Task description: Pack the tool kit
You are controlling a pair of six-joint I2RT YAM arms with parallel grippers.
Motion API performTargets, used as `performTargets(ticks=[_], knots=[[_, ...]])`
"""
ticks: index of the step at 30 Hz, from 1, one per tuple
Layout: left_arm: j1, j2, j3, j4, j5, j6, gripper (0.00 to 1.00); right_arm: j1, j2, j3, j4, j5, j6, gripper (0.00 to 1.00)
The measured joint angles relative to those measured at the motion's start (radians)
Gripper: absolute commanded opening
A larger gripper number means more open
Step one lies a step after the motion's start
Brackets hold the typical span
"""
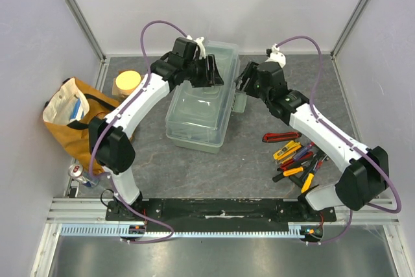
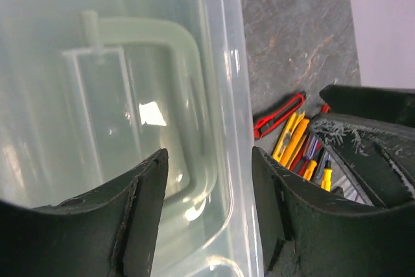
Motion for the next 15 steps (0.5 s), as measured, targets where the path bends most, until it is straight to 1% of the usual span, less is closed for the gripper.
performTargets(ticks=[7,12,15], knots=[[-0.006,0.032,0.018,0.018,-0.018,-0.038,0.61,-0.047,-0.006,-0.026,-0.017,-0.014,0.015,0.71],[-0.003,0.059,0.049,0.009,0.056,-0.043,0.59,-0.075,-0.007,-0.031,-0.023,-0.046,0.023,0.72],[0.012,0.061,0.051,0.002,0.113,-0.043,0.56,-0.09,-0.007,-0.031,-0.023,-0.077,0.032,0.72]])
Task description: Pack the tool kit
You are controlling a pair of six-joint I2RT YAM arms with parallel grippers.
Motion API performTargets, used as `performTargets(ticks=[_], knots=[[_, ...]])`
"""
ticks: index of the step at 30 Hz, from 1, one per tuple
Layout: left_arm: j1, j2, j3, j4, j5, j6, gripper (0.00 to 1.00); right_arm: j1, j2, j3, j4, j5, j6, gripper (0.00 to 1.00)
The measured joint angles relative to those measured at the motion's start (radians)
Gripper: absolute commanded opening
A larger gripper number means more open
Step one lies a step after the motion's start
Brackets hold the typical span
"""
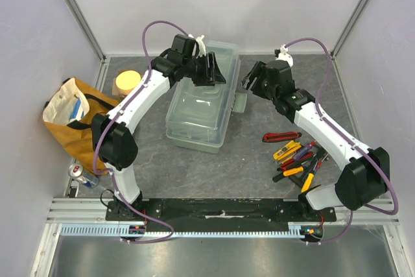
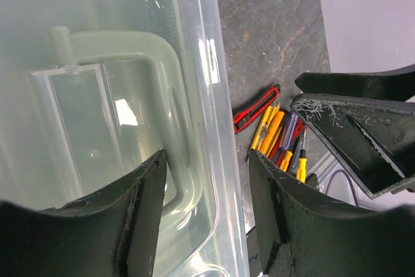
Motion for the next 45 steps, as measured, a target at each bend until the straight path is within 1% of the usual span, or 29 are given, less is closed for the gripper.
performTargets(ticks=[2,6,10,12,15,18,23,25,30,34,40,45], knots=[[0.01,0.002,0.0,0.0,0.035,0.0,0.55,-0.013,0.0,0.0,0.0,-0.032,0.006,0.72],[0.023,0.003,-0.018,0.029,0.164,-0.03,0.53,-0.035,0.002,0.001,0.0,-0.108,0.025,0.7],[0.03,0.003,-0.067,0.127,0.314,-0.098,0.52,-0.055,0.025,0.027,0.014,-0.231,0.048,0.67],[0.032,0.003,-0.082,0.158,0.362,-0.126,0.52,-0.056,0.037,0.041,0.033,-0.285,0.062,0.66],[0.041,0.003,-0.084,0.19,0.397,-0.148,0.53,-0.055,0.047,0.055,0.059,-0.347,0.079,0.65],[0.05,0.003,-0.082,0.177,0.365,-0.148,0.54,-0.055,0.047,0.056,0.079,-0.376,0.089,0.65],[0.055,-0.003,-0.067,0.092,0.201,-0.131,0.55,-0.055,0.047,0.056,0.088,-0.38,0.098,0.64],[0.052,-0.006,-0.066,0.069,0.148,-0.13,0.55,-0.055,0.047,0.056,0.089,-0.379,0.098,0.62],[-0.012,-0.004,-0.023,0.008,0.006,-0.121,0.56,-0.055,0.057,0.056,0.093,-0.377,0.1,0.56],[-0.046,0.014,0.031,-0.057,-0.07,-0.109,0.55,-0.055,0.098,0.059,0.097,-0.377,0.105,0.52],[-0.052,0.049,0.095,-0.12,-0.081,-0.099,0.55,-0.06,0.166,0.059,0.094,-0.382,0.113,0.5],[-0.035,0.065,0.111,-0.129,0.0,-0.086,0.55,-0.066,0.169,0.059,0.098,-0.398,0.117,0.49]])
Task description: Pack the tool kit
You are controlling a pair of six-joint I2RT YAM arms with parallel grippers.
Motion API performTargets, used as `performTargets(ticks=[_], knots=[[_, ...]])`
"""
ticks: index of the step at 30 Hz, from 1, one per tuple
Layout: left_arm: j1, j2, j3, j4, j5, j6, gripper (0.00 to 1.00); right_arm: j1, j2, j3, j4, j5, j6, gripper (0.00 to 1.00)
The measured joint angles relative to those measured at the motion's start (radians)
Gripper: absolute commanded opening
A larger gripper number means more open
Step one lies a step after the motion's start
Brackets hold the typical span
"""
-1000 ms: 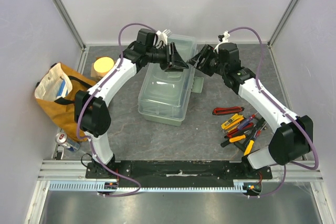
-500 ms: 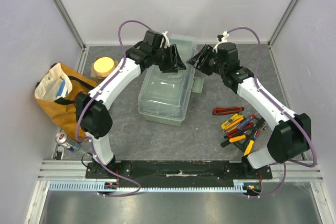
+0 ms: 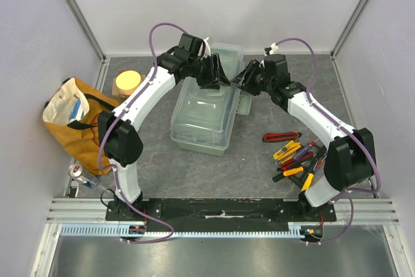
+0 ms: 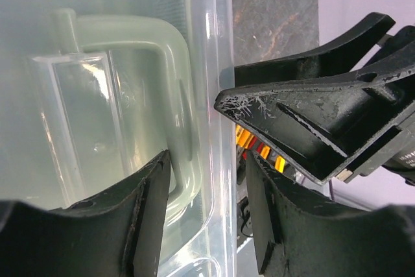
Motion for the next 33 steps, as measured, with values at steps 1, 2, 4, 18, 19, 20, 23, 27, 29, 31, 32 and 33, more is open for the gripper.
performTargets(ticks=[1,2,4,18,19,20,23,27,29,31,32,33], knots=[[0.005,0.002,0.0,0.002,0.02,0.001,0.55,-0.001,0.0,0.0,0.001,-0.003,0.003,0.49],[0.011,0.006,0.0,0.006,0.042,0.001,0.55,-0.002,0.001,0.0,0.002,-0.004,0.004,0.49],[0.024,0.011,0.0,0.014,0.09,0.0,0.54,-0.003,0.003,0.0,0.004,-0.006,0.007,0.48],[0.072,0.024,-0.088,0.161,0.311,-0.073,0.36,-0.009,0.012,0.0,0.025,-0.005,0.023,0.47],[0.074,0.024,-0.091,0.164,0.314,-0.076,0.34,-0.01,0.013,0.0,0.027,-0.005,0.023,0.47],[0.076,0.024,-0.094,0.164,0.315,-0.076,0.33,-0.01,0.013,0.0,0.028,-0.005,0.023,0.47],[0.082,0.024,-0.098,0.159,0.316,-0.075,0.27,-0.01,0.014,0.0,0.03,-0.005,0.023,0.47],[0.088,0.024,-0.098,0.145,0.3,-0.074,0.1,-0.01,0.021,0.0,0.046,-0.006,0.025,0.47],[0.093,0.021,-0.098,0.13,0.301,-0.072,0.03,-0.01,0.021,0.0,0.047,-0.005,0.026,0.47],[0.099,0.018,-0.095,0.115,0.301,-0.067,0.02,-0.01,0.022,0.0,0.047,-0.005,0.026,0.47],[0.103,0.014,-0.094,0.106,0.301,-0.06,0.02,-0.01,0.022,0.0,0.049,-0.005,0.026,0.47],[0.105,0.013,-0.092,0.1,0.299,-0.052,0.02,-0.009,0.024,0.0,0.053,-0.005,0.027,0.47]])
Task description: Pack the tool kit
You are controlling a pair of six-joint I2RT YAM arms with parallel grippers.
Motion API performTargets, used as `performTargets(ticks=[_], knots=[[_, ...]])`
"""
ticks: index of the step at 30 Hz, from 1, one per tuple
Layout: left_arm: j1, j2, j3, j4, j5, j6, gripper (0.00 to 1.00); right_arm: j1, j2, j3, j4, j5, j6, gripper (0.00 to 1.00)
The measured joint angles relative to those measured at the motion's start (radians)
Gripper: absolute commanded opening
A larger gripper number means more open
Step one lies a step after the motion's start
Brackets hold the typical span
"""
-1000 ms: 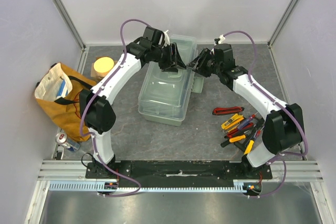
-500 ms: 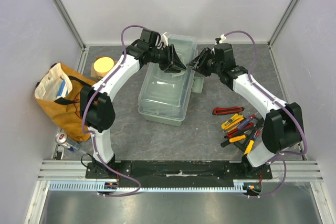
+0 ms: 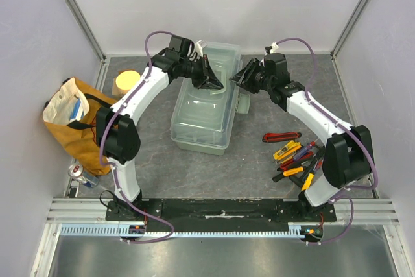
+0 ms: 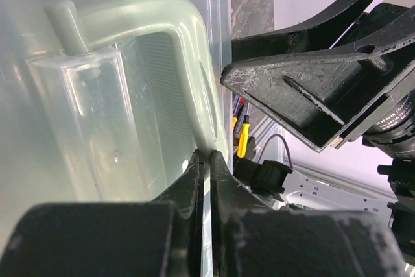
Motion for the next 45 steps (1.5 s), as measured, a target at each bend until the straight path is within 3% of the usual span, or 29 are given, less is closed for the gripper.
performTargets(ticks=[7,14,22,27,33,45], knots=[[0.011,-0.025,0.0,-0.011,0.021,0.038,0.02,0.002,0.006,0.0,0.014,0.0,0.007,0.47],[0.025,-0.068,-0.002,0.007,0.057,0.048,0.03,0.008,0.009,0.002,0.023,0.0,-0.007,0.55],[0.062,-0.119,-0.002,-0.034,-0.084,0.129,0.42,0.025,0.007,0.032,-0.05,0.042,-0.067,0.7],[0.072,-0.158,-0.01,-0.09,-0.267,0.196,0.52,0.028,-0.003,0.077,-0.124,0.091,-0.119,0.66],[0.095,-0.249,-0.12,-0.115,-0.429,0.217,0.59,0.047,-0.016,0.163,-0.147,0.107,-0.177,0.64],[0.122,-0.33,-0.28,-0.103,-0.496,0.248,0.63,0.105,0.086,0.291,-0.171,0.056,-0.249,0.56]])
